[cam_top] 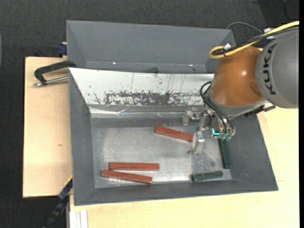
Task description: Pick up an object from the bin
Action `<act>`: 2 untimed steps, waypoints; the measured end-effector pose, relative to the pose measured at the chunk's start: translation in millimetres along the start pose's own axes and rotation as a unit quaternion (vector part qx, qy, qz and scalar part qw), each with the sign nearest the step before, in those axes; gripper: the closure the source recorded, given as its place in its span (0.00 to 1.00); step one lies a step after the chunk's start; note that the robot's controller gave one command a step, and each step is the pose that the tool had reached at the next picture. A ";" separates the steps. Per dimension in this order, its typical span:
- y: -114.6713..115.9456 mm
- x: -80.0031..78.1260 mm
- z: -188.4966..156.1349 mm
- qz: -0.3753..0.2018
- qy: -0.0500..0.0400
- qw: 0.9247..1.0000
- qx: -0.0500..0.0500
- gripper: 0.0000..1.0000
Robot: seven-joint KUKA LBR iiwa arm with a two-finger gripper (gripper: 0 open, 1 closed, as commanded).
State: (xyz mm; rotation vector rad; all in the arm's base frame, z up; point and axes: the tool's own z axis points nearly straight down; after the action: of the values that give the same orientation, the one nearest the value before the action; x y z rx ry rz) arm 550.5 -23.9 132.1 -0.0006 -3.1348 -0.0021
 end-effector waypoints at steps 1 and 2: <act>-0.1 -2.0 -3.7 0.000 -0.004 1.000 0.000 0.00; -9.2 -24.7 15.2 0.063 -0.009 0.998 -0.001 0.00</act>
Offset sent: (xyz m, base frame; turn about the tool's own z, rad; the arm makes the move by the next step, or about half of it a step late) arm 0.0495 -0.0225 -0.0497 0.2902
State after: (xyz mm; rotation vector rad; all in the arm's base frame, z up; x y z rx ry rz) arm 575.1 -33.1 116.8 -0.1992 -3.1463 -0.0032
